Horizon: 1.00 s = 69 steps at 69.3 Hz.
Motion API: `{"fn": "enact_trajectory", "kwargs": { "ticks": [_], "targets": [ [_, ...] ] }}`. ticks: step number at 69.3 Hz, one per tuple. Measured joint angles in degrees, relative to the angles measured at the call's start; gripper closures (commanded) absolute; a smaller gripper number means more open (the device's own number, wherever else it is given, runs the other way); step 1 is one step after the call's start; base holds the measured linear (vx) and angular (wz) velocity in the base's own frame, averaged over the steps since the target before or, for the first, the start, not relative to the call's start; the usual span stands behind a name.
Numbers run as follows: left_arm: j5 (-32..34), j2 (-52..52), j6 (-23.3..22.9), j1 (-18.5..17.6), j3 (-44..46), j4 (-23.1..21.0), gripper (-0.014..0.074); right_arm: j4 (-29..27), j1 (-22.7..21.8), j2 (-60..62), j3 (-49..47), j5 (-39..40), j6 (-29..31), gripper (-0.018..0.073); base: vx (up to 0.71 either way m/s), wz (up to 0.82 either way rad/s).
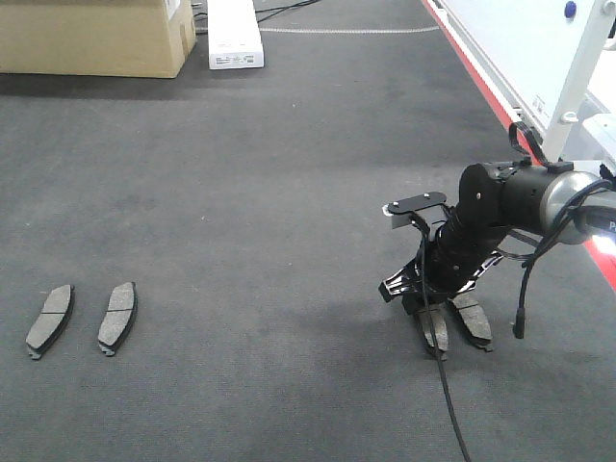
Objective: Move and align brake pads A on conveyor
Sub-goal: 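Lower the right gripper's pad beside the other placed pad and open it, then raise the open right gripper away from the placed pads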
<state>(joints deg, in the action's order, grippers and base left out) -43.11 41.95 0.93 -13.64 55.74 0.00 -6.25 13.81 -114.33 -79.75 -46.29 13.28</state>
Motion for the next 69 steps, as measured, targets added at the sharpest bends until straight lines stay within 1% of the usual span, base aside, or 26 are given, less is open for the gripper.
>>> {"fn": "enact_trajectory", "kwargs": {
  "ticks": [8, 10, 14, 15, 22, 27, 32, 38, 45, 61, 69],
  "targets": [
    [0.00, 0.00, 0.00, 0.00, 0.00, 0.00, 0.0035, -0.05, 0.00, 0.00, 0.00, 0.00, 0.00, 0.0302, 0.00, 0.00],
    [0.00, 0.00, 0.00, 0.00, 0.00, 0.00, 0.0035, -0.11, 0.00, 0.00, 0.00, 0.00, 0.00, 0.0243, 0.00, 0.00],
    [0.00, 0.00, 0.00, 0.00, 0.00, 0.00, 0.0035, -0.24, 0.00, 0.00, 0.00, 0.00, 0.00, 0.0157, 0.00, 0.00],
    [0.00, 0.00, 0.00, 0.00, 0.00, 0.00, 0.0035, -0.23, 0.00, 0.00, 0.00, 0.00, 0.00, 0.0120, 0.00, 0.00],
    [0.00, 0.00, 0.00, 0.00, 0.00, 0.00, 0.0035, -1.08, 0.00, 0.00, -0.06, 0.00, 0.00, -0.0045, 0.00, 0.00],
    [0.00, 0.00, 0.00, 0.00, 0.00, 0.00, 0.0035, -1.49, 0.00, 0.00, -0.11, 0.08, 0.00, -0.0120, 0.00, 0.00],
    [0.00, 0.00, 0.00, 0.00, 0.00, 0.00, 0.0035, -1.62, 0.00, 0.00, -0.46, 0.02, 0.00, -0.0157, 0.00, 0.00],
    [0.00, 0.00, 0.00, 0.00, 0.00, 0.00, 0.0035, -1.64, 0.00, 0.17, -1.05, -0.05, 0.00, -0.0158, 0.00, 0.00],
    [0.00, 0.00, 0.00, 0.00, 0.00, 0.00, 0.0035, -1.75, 0.00, 2.00, -1.33, -0.11, 0.00, -0.0134, 0.00, 0.00],
    [0.00, 0.00, 0.00, 0.00, 0.00, 0.00, 0.0035, -2.25, 0.00, 11.12, -1.33, -1.65, -0.24, -0.0022, 0.00, 0.00],
    [0.00, 0.00, 0.00, 0.00, 0.00, 0.00, 0.0035, -2.25, 0.00, 17.95, -1.33, -2.52, -0.24, 0.0006, 0.00, 0.00]
  ]
}}
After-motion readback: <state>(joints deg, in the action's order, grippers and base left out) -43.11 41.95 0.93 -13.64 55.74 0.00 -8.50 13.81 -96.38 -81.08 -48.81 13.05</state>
